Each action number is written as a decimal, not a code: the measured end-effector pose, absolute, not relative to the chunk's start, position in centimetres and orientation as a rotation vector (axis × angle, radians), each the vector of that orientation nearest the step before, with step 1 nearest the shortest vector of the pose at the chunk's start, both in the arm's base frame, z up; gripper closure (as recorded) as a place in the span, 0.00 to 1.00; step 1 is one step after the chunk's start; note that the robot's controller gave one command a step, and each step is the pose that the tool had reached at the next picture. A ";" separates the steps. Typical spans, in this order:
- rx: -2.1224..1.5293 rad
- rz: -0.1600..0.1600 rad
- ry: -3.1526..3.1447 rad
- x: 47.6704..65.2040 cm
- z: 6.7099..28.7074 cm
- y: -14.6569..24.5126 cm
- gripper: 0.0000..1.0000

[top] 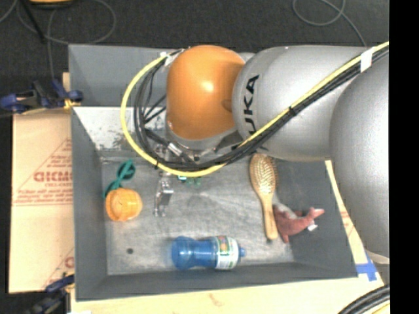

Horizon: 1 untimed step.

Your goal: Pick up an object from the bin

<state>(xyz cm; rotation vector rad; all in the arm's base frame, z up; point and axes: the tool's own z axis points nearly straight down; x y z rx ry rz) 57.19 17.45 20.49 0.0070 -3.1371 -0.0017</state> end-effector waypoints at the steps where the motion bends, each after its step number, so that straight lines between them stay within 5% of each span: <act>1: 0.002 -0.004 -3.144 57.3 21.0 17.4 0.00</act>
Offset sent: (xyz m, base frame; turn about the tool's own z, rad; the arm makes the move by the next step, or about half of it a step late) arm -0.0158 0.0634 -0.0777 -0.1455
